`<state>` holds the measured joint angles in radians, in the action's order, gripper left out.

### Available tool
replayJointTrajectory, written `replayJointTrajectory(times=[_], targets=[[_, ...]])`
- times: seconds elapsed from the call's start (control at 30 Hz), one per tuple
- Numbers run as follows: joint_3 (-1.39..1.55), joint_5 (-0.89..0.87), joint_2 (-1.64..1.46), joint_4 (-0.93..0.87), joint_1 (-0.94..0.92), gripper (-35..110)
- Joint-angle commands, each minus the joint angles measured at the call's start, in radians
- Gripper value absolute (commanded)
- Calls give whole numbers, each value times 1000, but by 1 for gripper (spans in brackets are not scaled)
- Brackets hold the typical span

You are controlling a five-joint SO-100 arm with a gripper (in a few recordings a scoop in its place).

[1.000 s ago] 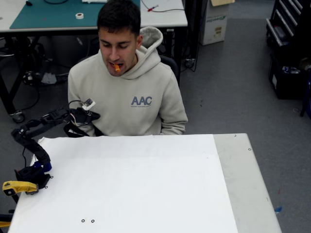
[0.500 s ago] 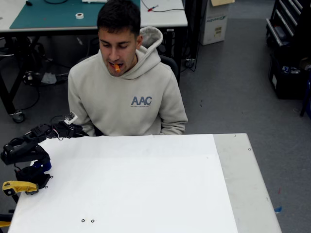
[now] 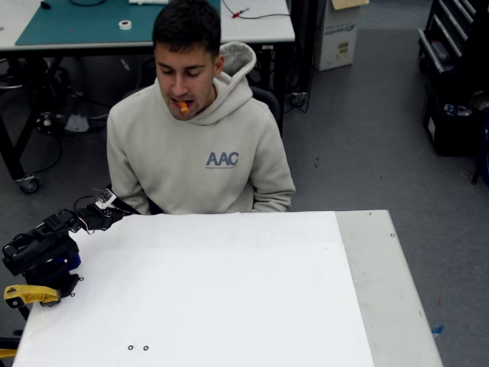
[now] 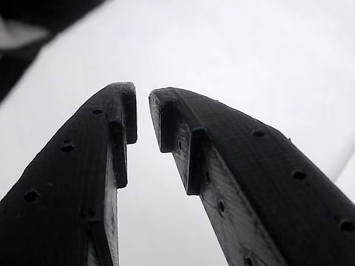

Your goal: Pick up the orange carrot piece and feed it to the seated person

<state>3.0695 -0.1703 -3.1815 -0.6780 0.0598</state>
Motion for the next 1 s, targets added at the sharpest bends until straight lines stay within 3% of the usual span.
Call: replayJointTrajectory(times=[0.0,0.67,0.97], targets=[[-37,-8,-21,-71,11,-2],[-123,-6,-106,-454,9,-2],[-138,-8,-107,-472,9,-2]])
